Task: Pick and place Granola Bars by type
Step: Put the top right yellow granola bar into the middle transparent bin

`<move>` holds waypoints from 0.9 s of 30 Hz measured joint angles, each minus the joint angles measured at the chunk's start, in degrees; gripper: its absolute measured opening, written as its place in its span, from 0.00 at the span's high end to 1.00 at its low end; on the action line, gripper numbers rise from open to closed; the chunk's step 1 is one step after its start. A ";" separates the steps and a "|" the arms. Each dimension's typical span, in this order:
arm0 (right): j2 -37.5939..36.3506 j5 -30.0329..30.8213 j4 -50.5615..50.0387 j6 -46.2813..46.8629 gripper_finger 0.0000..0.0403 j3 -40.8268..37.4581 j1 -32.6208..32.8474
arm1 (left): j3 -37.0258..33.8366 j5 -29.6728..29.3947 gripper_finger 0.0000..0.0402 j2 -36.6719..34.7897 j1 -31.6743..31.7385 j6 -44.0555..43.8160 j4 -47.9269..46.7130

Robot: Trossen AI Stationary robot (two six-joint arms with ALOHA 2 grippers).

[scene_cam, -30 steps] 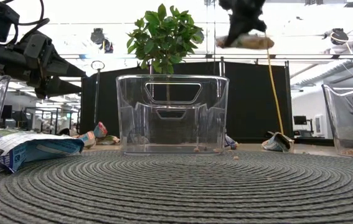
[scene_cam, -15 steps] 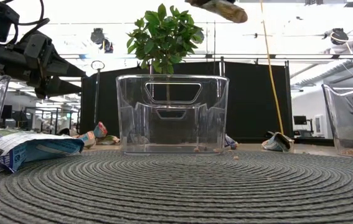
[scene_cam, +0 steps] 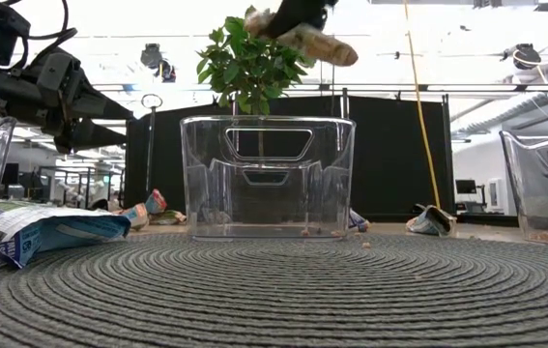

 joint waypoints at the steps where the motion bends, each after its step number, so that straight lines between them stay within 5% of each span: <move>1: 0.91 -0.02 0.56 -0.52 1.00 0.00 0.08 | 0.00 0.00 0.06 -0.01 0.00 0.00 0.02; 27: 17.80 3.61 12.41 -5.65 1.00 -0.11 2.31 | 0.00 -0.02 0.06 -0.01 -0.02 0.00 0.00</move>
